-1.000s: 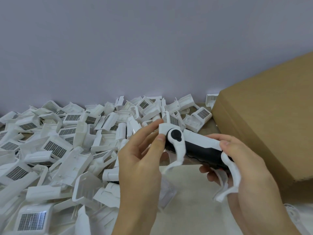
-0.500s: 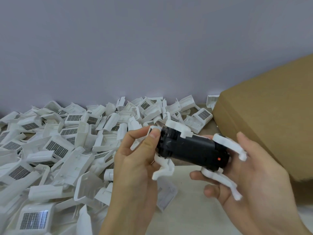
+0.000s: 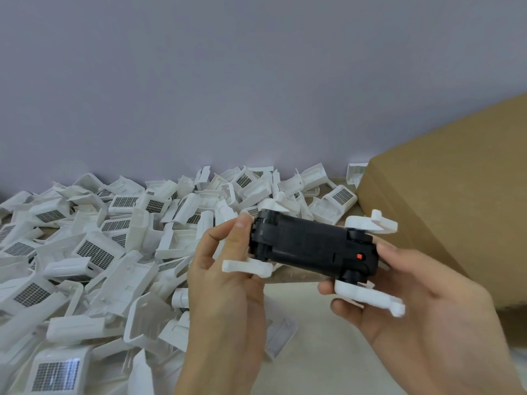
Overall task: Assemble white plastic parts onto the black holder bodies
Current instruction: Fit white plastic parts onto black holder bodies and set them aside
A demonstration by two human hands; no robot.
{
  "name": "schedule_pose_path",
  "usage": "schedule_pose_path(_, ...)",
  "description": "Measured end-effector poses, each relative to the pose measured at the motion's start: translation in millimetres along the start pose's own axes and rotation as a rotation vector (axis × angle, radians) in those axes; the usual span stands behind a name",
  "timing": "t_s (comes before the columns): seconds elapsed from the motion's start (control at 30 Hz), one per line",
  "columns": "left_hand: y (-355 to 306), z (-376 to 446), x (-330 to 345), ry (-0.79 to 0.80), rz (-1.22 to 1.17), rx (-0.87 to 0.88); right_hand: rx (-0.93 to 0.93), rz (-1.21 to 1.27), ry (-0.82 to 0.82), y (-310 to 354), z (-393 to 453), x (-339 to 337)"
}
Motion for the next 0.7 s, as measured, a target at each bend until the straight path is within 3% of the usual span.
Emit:
schedule_pose_path(0.1, -3.7, -0.7, 2.5, -0.017, 0.006, 0.024, 0.137, 0.242, -0.094, -3.3, -14.3, -16.3)
schedule_pose_path(0.2, -2.5, -1.4, 1.6, -0.044, 0.056, 0.044, -0.006, 0.022, -0.009, -4.3, -11.9, 6.0)
schedule_pose_path(0.3, 2.6, -2.1, 3.2, -0.035, 0.11, 0.055, 0.066, 0.019, -0.23, -9.9, -11.8, 4.7)
schedule_pose_path(0.57, 1.4, -4.6, 4.8, 0.225, 0.022, -0.006, 0.13, -0.024, -0.345, -14.1, -7.3, -3.9)
schedule_pose_path(0.7, 5.7, -5.7, 5.6, 0.225, 0.109, -0.006, 0.173, -0.078, -0.432, -14.8, -5.7, -8.7)
Point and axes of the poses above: each hand's wrist, its own z-axis towards the middle knuckle, its own x-axis out of the palm, y = z × x, the point moved 3 cm from there along z, towards the middle knuckle, and after that the axes turned 4 degrees about -z, right-handed, at the moved point
